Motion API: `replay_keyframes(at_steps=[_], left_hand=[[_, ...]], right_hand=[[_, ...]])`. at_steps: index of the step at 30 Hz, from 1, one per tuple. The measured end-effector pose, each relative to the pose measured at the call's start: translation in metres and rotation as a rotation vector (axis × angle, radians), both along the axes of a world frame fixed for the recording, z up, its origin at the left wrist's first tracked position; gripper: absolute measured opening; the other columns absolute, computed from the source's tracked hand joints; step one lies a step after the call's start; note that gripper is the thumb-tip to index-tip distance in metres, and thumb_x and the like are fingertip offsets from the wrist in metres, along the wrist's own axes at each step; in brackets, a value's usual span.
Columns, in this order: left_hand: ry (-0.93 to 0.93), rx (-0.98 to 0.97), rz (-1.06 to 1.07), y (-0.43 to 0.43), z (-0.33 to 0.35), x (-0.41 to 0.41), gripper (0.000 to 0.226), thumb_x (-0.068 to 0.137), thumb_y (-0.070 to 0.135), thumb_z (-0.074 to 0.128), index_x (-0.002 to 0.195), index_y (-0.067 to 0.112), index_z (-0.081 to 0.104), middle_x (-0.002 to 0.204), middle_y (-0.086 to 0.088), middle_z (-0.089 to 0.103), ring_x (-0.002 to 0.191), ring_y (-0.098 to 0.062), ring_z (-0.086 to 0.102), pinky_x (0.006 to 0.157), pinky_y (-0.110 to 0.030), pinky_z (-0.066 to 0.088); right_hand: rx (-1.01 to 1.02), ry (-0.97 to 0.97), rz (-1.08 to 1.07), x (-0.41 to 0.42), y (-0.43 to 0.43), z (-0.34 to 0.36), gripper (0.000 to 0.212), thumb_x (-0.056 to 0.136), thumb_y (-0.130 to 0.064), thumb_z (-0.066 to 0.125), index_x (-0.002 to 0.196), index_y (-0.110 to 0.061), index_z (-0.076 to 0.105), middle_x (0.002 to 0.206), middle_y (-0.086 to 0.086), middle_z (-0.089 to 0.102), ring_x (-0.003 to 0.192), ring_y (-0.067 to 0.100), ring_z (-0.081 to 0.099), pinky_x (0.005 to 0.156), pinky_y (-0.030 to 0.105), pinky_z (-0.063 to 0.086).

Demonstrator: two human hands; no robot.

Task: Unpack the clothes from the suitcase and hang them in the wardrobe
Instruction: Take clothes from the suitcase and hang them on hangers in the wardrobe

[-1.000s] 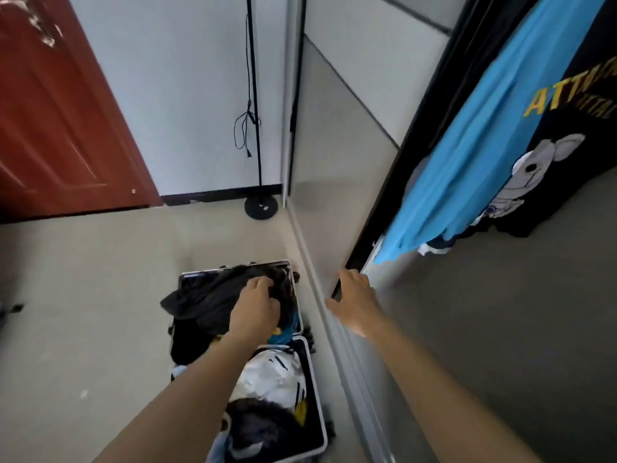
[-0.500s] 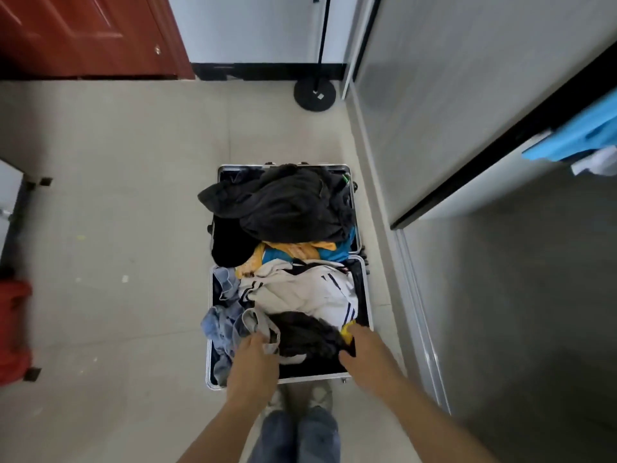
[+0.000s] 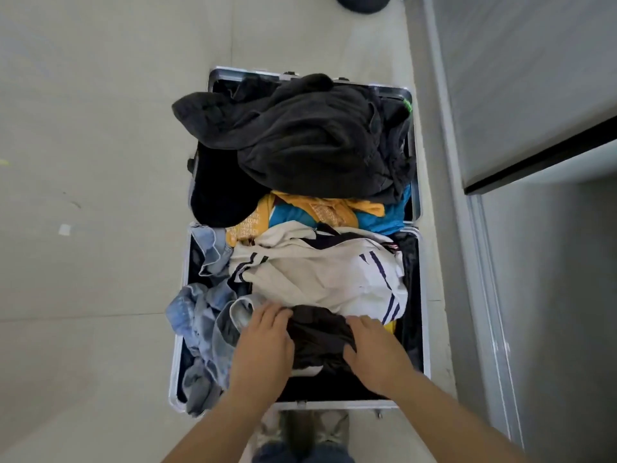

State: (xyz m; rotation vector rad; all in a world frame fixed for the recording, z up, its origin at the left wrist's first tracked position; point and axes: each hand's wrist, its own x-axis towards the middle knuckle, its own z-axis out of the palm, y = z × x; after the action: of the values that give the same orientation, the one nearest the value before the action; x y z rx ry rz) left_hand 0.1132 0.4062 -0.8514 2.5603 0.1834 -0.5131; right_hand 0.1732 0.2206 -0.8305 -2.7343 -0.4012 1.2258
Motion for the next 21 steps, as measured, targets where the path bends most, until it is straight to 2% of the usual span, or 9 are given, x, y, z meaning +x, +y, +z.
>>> replay_keyframes(at_steps=[2,7,8,10,11,13,17,19,21], left_hand=[[-0.027,0.036,-0.024,0.001,-0.03,0.029,0.045,0.085,0.011,0.062,0.13,0.01,0.057,0.14,-0.011,0.052,0.136,-0.03,0.04,0.108,-0.044,0.04],[0.109,0.128,-0.025,0.008,-0.083,0.073,0.073,0.096,0.023,0.046,0.155,0.023,0.004,0.163,0.001,0.002,0.149,-0.025,-0.001,0.119,-0.039,0.01],[0.114,0.152,-0.022,0.009,-0.088,0.077,0.075,0.094,0.024,0.05,0.155,0.023,0.006,0.162,0.0,0.01,0.148,-0.028,0.007,0.118,-0.04,0.014],[0.06,0.218,-0.044,0.008,-0.093,0.081,0.076,0.086,0.024,0.061,0.152,0.022,0.023,0.146,-0.001,0.044,0.131,-0.031,0.038,0.108,-0.043,0.032],[0.029,0.252,-0.054,0.007,-0.094,0.082,0.073,0.085,0.024,0.064,0.149,0.023,0.029,0.135,0.002,0.053,0.12,-0.029,0.045,0.101,-0.043,0.038],[0.029,0.263,-0.056,0.007,-0.095,0.088,0.063,0.09,0.024,0.058,0.145,0.028,0.028,0.131,0.008,0.052,0.116,-0.025,0.043,0.099,-0.041,0.037],[0.196,0.162,-0.037,0.008,-0.078,0.094,0.057,0.094,0.029,0.051,0.143,0.034,0.023,0.131,0.004,0.04,0.118,-0.024,0.035,0.094,-0.037,0.041],[0.251,-0.028,0.065,0.003,-0.06,0.087,0.069,0.09,0.027,0.057,0.147,0.032,0.019,0.133,0.001,0.03,0.114,-0.022,0.041,0.082,-0.031,0.047],[0.211,-0.173,0.179,-0.004,-0.045,0.075,0.081,0.086,0.022,0.061,0.15,0.034,0.012,0.135,0.001,0.024,0.094,-0.019,0.052,0.063,-0.023,0.046]], right_hand=[[0.007,-0.089,0.018,0.029,0.005,-0.029,0.051,0.1,-0.029,0.043,0.147,-0.016,0.028,0.148,0.003,0.033,0.132,0.022,0.035,0.104,0.034,0.036],[-0.055,-0.333,0.015,0.087,0.013,-0.086,0.074,0.097,-0.028,0.051,0.155,-0.015,0.005,0.163,0.002,0.002,0.149,0.022,0.006,0.118,0.038,0.02],[-0.102,-0.356,0.038,0.092,0.011,-0.095,0.075,0.097,-0.029,0.052,0.155,-0.013,0.008,0.163,0.003,0.005,0.149,0.023,0.008,0.117,0.04,0.021],[-0.141,-0.431,0.084,0.095,0.007,-0.109,0.064,0.087,-0.029,0.068,0.142,-0.011,0.041,0.146,0.007,0.041,0.135,0.026,0.039,0.104,0.046,0.036],[-0.123,-0.482,0.093,0.094,0.006,-0.113,0.052,0.076,-0.028,0.08,0.121,-0.012,0.059,0.123,0.007,0.058,0.115,0.028,0.054,0.091,0.047,0.044],[-0.052,-0.551,0.082,0.09,0.001,-0.117,0.038,0.06,-0.026,0.089,0.09,-0.016,0.069,0.094,0.004,0.063,0.093,0.029,0.058,0.077,0.046,0.048],[0.176,-0.318,-0.139,0.069,-0.004,-0.099,0.015,0.08,-0.035,0.052,0.073,-0.022,0.053,0.08,-0.004,0.053,0.087,0.023,0.053,0.087,0.046,0.042],[0.311,-0.002,-0.458,0.063,-0.004,-0.074,0.026,0.09,-0.034,0.047,0.067,-0.023,0.04,0.064,-0.006,0.044,0.065,0.018,0.046,0.072,0.038,0.041],[0.47,0.07,-0.693,0.06,0.0,-0.048,0.032,0.092,-0.026,0.056,0.066,-0.018,0.039,0.056,-0.006,0.039,0.055,0.011,0.036,0.057,0.03,0.034]])
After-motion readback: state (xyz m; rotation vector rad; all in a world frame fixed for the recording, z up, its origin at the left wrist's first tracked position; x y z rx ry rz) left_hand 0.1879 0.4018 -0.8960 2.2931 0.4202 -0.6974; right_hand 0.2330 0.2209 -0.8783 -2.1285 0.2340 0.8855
